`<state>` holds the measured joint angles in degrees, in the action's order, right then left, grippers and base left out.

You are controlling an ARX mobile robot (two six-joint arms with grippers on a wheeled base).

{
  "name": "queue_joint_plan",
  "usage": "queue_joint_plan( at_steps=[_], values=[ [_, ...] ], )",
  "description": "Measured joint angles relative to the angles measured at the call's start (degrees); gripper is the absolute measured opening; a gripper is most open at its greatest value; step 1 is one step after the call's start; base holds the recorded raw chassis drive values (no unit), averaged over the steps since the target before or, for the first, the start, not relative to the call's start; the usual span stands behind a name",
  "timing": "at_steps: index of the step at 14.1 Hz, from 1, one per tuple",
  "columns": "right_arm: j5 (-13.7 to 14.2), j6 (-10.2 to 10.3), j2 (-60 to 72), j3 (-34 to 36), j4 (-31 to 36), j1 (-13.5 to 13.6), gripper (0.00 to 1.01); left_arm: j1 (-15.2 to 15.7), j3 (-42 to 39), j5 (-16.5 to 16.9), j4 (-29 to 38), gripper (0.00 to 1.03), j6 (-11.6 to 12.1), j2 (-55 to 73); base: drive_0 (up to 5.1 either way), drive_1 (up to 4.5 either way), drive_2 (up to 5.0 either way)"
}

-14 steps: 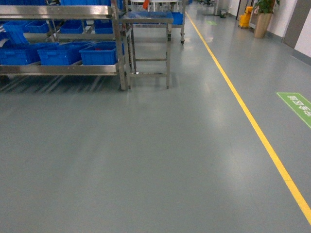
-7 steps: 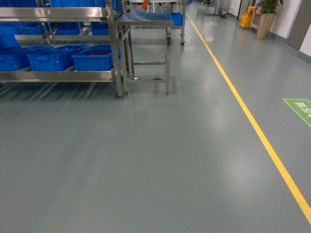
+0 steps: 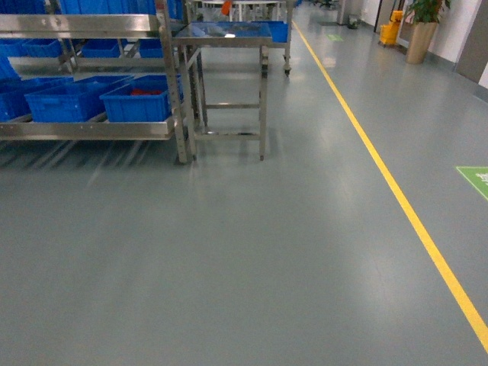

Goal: Sort blue parts and orange caps into right shelf containers

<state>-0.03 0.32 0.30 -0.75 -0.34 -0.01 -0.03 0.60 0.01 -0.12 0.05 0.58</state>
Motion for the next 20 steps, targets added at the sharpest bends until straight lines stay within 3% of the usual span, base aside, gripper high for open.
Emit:
queue_joint_plan(
  at_steps=[20],
  values=[
    [0.0, 0.0, 0.0, 0.0, -0.3, 0.0, 0.42, 0.0, 0.0, 0.0, -0.3, 0.43, 0.0, 0.0, 0.0, 4.35, -4.3]
  ],
)
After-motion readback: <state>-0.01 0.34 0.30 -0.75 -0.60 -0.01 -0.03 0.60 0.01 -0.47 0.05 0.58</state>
